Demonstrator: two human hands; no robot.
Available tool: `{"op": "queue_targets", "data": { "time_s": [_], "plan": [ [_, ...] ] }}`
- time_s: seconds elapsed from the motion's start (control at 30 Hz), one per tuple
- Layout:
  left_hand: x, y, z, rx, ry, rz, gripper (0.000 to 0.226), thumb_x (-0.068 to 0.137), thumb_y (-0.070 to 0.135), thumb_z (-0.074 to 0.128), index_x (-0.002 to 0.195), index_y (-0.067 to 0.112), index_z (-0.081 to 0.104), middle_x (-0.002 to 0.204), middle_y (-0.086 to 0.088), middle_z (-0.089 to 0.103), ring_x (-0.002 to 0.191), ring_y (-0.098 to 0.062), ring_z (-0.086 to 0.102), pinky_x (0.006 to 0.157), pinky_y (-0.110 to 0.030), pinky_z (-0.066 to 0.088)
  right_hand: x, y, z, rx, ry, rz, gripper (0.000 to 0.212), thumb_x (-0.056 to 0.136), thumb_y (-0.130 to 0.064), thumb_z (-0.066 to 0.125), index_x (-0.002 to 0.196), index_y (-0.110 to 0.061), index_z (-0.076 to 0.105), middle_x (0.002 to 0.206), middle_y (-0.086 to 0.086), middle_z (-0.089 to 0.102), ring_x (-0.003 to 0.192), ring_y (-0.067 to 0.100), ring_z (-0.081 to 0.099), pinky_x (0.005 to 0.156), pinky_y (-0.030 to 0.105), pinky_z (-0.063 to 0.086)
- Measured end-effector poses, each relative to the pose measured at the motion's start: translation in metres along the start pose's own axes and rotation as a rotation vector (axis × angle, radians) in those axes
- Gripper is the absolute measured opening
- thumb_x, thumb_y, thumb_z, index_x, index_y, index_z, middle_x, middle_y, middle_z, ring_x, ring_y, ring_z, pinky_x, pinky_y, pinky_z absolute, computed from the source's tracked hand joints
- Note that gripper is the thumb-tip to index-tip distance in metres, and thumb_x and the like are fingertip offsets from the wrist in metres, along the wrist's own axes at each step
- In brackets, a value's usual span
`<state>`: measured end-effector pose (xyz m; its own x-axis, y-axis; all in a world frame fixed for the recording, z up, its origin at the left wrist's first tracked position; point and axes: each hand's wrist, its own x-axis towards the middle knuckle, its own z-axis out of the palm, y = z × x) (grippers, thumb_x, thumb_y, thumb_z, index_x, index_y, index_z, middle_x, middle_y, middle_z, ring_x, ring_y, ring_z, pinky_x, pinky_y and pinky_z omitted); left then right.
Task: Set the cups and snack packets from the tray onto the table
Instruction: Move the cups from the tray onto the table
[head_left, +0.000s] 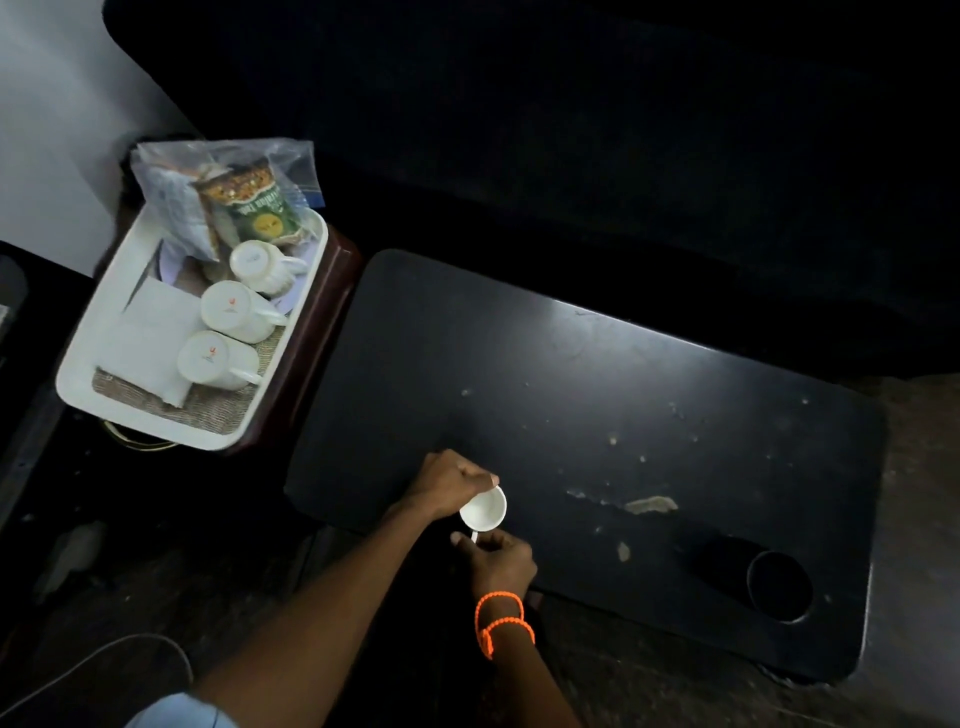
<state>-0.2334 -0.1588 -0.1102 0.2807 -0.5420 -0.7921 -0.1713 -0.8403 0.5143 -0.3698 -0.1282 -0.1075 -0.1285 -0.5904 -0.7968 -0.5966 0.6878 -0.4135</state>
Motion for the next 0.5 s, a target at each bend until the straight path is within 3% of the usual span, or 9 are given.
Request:
{"op": "queue_targets", "data": {
  "time_s": [0.13, 0.23, 0.37, 0.5],
  "plan": [
    [0.003, -0.004, 0.001, -0.007, -0.006, 0.001, 0.026, 0.087, 0.038, 0.077, 0.103, 0.019, 0.084, 0.108, 0.002, 0.080, 0.098, -0.012, 0.071, 0.081, -0.020, 0.052, 0.003, 0.006, 0.000, -0.033, -0.008, -0.002, 0.023, 0.061, -0.028, 0.092, 0.075, -0.018, 0.077, 0.070, -0.006, 0.072, 0.070, 0.009, 0.068, 0.066, 0.019, 0.051],
    [0.004, -0.008, 0.002, -0.023, -0.007, 0.014, 0.025, 0.088, 0.037, 0.076, 0.105, 0.021, 0.084, 0.110, 0.003, 0.080, 0.093, -0.006, 0.067, 0.073, -0.012, 0.046, 0.002, 0.006, -0.001, -0.054, -0.029, -0.020, 0.025, 0.060, -0.029, 0.092, 0.077, -0.018, 0.077, 0.070, -0.006, 0.073, 0.072, 0.011, 0.070, 0.067, 0.020, 0.050],
    [0.002, -0.010, 0.001, -0.093, 0.007, 0.032, 0.027, 0.089, 0.039, 0.076, 0.108, 0.021, 0.083, 0.111, 0.006, 0.079, 0.101, -0.008, 0.070, 0.087, -0.022, 0.053, -0.003, 0.005, -0.008, -0.066, -0.039, -0.042, 0.027, 0.055, -0.036, 0.094, 0.067, -0.027, 0.071, 0.065, -0.013, 0.070, 0.070, 0.007, 0.070, 0.060, 0.011, 0.046],
    [0.004, -0.009, -0.013, -0.143, 0.083, 0.026, 0.026, 0.087, 0.037, 0.077, 0.105, 0.020, 0.083, 0.106, 0.006, 0.081, 0.102, -0.002, 0.071, 0.091, -0.018, 0.051, -0.008, 0.007, -0.022, -0.135, 0.091, -0.052, 0.061, 0.042, -0.061, 0.090, 0.085, -0.022, 0.072, 0.083, -0.010, 0.070, 0.078, 0.011, 0.067, 0.073, 0.024, 0.053]
  ]
}}
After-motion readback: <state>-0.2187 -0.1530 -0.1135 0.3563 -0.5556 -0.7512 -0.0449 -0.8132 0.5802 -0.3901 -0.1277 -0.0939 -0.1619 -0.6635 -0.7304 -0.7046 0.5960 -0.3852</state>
